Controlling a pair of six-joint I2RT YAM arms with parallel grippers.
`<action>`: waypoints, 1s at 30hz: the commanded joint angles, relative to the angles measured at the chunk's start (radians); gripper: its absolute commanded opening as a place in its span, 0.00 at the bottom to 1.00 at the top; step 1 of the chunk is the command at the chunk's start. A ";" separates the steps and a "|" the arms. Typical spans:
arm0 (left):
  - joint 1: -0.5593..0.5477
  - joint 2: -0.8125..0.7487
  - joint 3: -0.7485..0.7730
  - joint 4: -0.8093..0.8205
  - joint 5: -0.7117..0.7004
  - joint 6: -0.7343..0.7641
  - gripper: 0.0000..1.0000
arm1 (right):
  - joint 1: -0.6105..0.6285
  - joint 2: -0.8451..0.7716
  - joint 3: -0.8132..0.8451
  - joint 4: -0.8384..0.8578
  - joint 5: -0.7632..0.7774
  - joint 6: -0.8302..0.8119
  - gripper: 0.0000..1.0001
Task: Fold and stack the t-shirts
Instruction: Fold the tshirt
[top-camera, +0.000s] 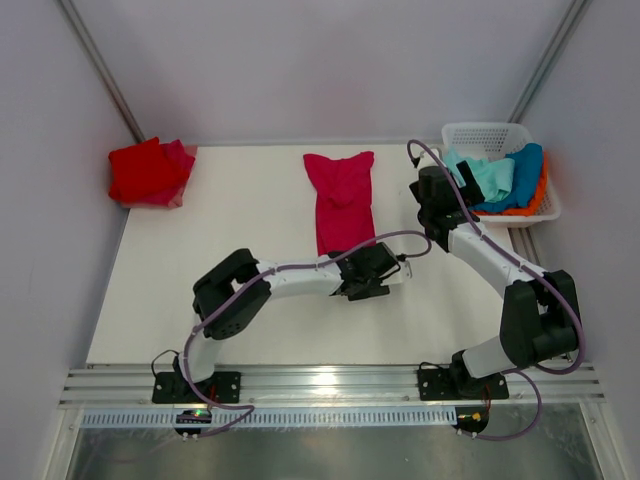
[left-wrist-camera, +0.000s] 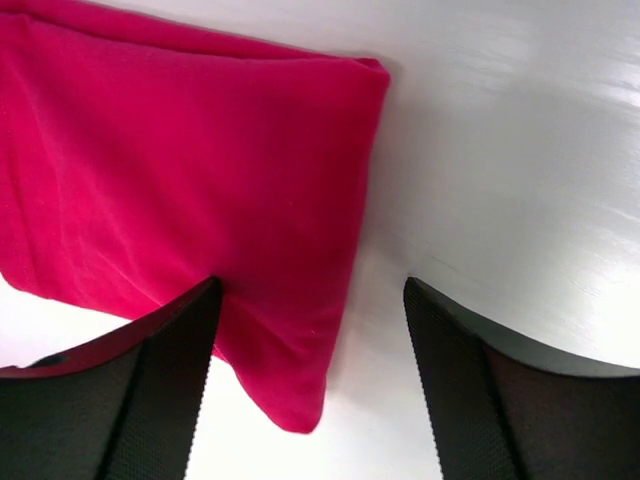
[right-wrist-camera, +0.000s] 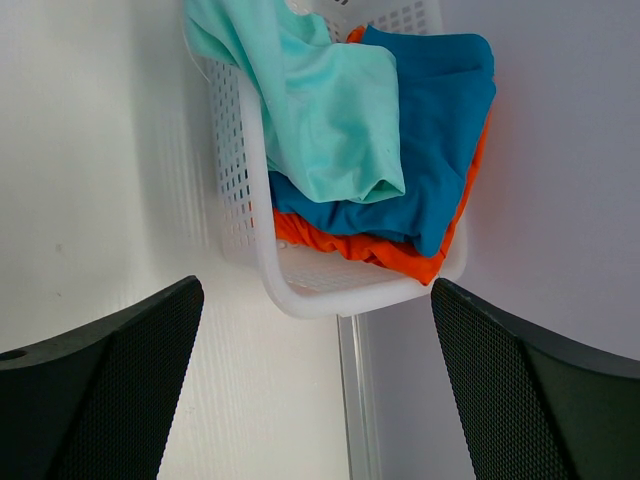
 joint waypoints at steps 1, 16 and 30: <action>0.034 0.074 0.013 0.044 0.002 -0.009 0.74 | 0.005 0.001 0.019 0.043 0.005 0.021 0.99; 0.186 0.034 0.175 -0.247 0.339 -0.067 0.00 | 0.005 -0.004 0.027 0.038 0.000 0.027 0.99; 0.167 -0.043 0.361 -0.696 0.781 -0.036 0.00 | 0.005 -0.030 0.023 0.003 -0.018 0.051 0.99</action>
